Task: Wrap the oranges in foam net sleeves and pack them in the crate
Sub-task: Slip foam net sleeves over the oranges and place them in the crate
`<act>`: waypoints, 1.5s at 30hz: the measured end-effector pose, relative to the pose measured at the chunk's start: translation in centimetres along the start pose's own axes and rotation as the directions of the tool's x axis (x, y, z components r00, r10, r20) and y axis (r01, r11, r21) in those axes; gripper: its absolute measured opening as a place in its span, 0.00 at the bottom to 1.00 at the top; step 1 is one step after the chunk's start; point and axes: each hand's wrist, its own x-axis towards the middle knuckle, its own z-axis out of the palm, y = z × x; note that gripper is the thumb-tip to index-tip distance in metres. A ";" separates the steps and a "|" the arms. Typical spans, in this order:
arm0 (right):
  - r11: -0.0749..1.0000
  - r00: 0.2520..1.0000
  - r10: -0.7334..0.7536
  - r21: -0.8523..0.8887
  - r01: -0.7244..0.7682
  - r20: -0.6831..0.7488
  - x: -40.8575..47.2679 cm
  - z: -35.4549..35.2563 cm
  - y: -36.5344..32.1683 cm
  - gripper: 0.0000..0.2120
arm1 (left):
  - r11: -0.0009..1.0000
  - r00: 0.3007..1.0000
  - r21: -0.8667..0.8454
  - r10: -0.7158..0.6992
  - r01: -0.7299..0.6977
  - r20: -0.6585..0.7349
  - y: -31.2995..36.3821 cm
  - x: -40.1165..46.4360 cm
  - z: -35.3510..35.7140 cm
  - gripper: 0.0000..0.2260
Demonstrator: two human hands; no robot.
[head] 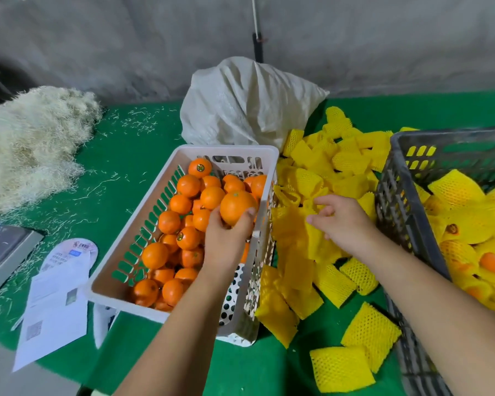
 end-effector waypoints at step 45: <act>0.834 0.819 -0.531 -0.304 0.461 -0.216 -14.2 5.0 -0.9 0.11 | 0.896 0.826 -0.417 0.116 0.152 0.551 -2.4 -7.9 -0.1 0.36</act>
